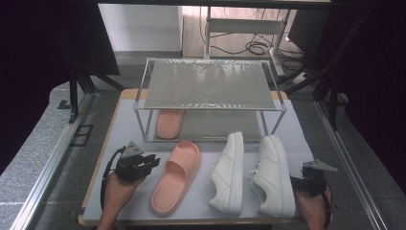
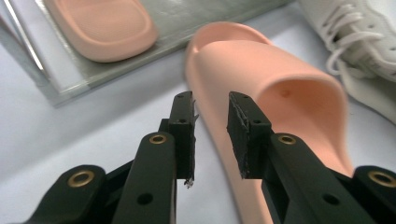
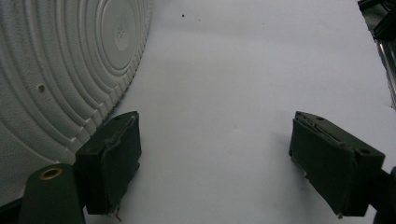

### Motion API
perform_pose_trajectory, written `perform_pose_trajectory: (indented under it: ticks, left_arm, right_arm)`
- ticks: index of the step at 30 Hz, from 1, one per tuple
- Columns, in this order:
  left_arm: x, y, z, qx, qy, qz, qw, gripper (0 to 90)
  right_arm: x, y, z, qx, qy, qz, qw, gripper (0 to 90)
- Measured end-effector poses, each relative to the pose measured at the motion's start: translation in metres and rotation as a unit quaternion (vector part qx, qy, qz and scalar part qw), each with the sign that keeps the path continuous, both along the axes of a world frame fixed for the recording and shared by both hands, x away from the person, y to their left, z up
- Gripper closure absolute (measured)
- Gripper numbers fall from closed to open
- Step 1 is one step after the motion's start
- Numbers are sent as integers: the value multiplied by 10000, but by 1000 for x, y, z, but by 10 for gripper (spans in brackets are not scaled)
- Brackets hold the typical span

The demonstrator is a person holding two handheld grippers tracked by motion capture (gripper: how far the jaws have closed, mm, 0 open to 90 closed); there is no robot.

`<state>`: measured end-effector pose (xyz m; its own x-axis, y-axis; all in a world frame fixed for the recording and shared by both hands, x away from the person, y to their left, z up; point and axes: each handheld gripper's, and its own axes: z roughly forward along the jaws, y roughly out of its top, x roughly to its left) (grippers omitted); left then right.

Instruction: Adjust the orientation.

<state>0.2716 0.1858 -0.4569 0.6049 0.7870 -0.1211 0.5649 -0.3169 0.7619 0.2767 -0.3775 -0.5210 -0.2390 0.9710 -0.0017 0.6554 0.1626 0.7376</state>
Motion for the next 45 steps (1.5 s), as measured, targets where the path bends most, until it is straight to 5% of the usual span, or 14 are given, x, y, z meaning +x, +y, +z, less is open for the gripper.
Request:
perform_pose_trajectory:
  ticks: [11,24,35,45]
  left_arm:
    - [-4,-13,-10,-129,149,-180,9996,676]
    - [12,-32,-27,96,282,-10,9996,656]
    - [15,-35,-21,-81,389,105,9992,712]
    - [15,-39,-15,-14,372,204,9991,725]
  right_arm:
    - [0,0,0,-5,7,6,10000,170]
    - [0,0,0,-1,-1,2,10000,170]
    - [0,0,0,1,0,2,10000,170]
    - [0,0,0,1,1,2,10000,170]
